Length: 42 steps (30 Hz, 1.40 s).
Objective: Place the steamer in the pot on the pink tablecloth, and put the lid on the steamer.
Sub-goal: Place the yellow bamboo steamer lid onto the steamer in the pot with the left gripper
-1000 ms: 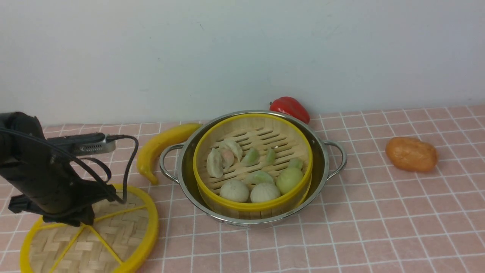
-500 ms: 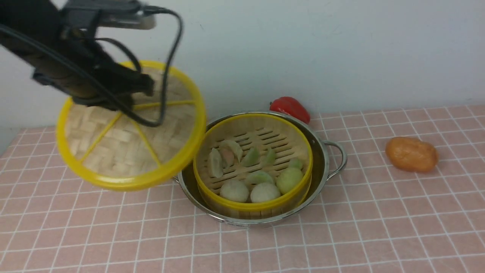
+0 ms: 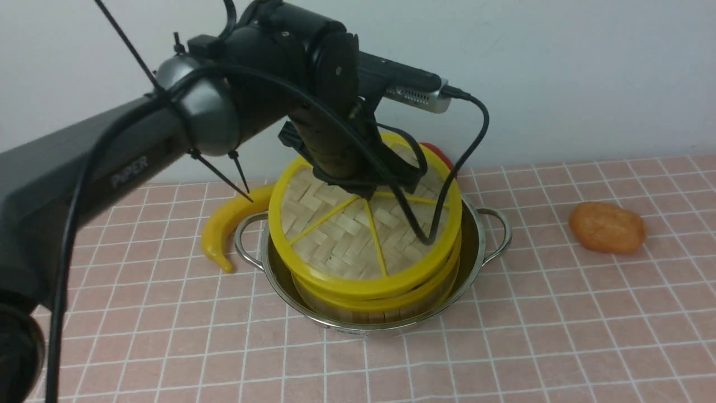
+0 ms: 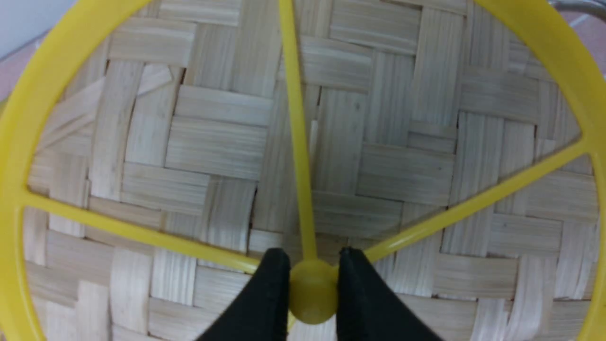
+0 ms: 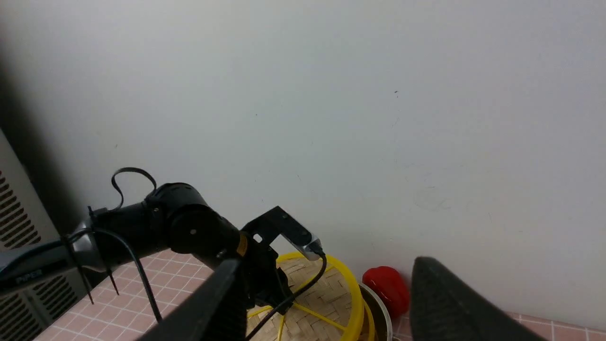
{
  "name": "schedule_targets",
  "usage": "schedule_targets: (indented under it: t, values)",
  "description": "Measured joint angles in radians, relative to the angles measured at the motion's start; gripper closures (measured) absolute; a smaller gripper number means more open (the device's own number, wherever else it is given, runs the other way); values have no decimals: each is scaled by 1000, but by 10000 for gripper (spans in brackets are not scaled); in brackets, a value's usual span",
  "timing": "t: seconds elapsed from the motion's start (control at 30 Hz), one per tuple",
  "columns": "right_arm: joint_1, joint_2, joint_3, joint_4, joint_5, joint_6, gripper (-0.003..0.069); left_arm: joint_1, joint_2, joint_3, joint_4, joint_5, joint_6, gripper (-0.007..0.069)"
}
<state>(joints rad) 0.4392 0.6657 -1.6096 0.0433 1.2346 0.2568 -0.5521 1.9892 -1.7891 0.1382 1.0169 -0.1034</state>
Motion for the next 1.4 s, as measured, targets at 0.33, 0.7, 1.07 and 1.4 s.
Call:
schedule_targets:
  t: [0.33, 0.7, 1.07, 1.4]
  values:
    - [0, 0, 0, 0, 0, 1, 203, -1, 32, -12, 11, -16, -3, 508]
    - [0, 0, 0, 0, 0, 19, 203, -1, 78, -16, 11, -25, -5, 508]
    - [0, 0, 0, 2, 0, 19, 203, -1, 96, -16, 11, -34, -10, 508]
    - [0, 0, 0, 2, 0, 19, 203, -1, 98, -17, 12, -47, -10, 508]
